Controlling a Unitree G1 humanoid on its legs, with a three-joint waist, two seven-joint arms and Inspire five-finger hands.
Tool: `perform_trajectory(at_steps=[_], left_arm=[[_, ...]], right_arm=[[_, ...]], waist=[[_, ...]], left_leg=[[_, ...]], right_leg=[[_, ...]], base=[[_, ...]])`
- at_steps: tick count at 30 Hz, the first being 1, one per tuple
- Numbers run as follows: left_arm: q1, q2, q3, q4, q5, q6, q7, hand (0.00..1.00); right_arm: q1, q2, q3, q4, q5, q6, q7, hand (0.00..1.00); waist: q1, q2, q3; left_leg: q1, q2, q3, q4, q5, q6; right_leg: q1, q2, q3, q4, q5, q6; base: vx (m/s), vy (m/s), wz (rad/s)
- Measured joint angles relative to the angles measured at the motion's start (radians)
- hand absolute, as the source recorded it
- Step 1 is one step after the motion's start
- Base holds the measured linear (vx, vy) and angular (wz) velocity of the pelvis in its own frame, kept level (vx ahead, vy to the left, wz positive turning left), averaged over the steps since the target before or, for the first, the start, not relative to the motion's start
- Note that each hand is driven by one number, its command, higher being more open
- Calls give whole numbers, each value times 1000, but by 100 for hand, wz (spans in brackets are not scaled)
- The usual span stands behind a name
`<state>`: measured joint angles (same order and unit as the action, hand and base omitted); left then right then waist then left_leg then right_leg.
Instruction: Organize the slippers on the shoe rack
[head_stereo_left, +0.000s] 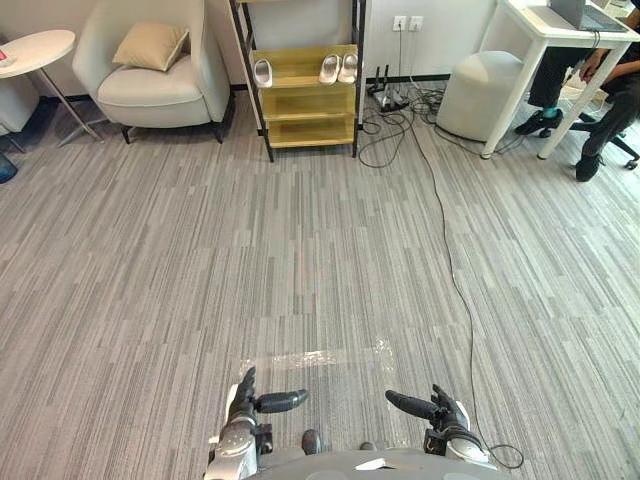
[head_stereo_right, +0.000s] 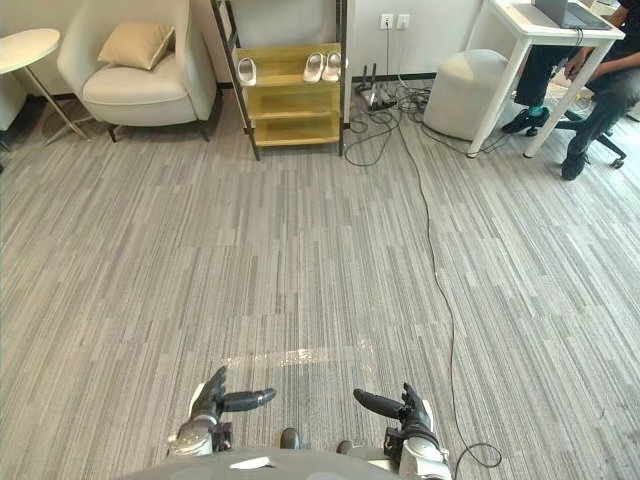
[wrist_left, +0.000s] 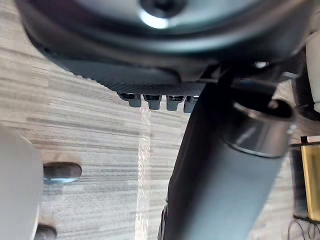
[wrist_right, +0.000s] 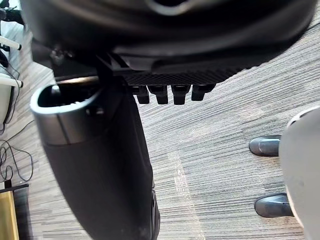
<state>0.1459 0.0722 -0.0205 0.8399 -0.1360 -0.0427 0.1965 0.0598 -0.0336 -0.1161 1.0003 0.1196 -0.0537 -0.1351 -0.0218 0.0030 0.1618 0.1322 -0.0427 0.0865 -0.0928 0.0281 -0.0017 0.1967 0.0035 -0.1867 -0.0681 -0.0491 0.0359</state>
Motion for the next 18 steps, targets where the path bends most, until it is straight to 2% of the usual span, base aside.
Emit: perform_trajectory(at_steps=[8, 18], left_arm=[[-12, -5, 48, 67, 39, 1, 8, 100], [-48, -5, 68, 118, 115, 9, -56, 100]], right_arm=[[-10, -3, 0, 37, -2, 0, 6, 100], [-25, -8, 1, 68, -5, 7, 31, 100]], waist=[[11, -7, -5], [10, -7, -4]], left_leg=[[-1, -1, -5, 0, 0, 0], [-1, -1, -5, 0, 0, 0]], right_leg=[[1, 0, -6, 0, 0, 0], [-3, 0, -5, 0, 0, 0]], base=[[-6, -1, 1], [0, 0, 0]])
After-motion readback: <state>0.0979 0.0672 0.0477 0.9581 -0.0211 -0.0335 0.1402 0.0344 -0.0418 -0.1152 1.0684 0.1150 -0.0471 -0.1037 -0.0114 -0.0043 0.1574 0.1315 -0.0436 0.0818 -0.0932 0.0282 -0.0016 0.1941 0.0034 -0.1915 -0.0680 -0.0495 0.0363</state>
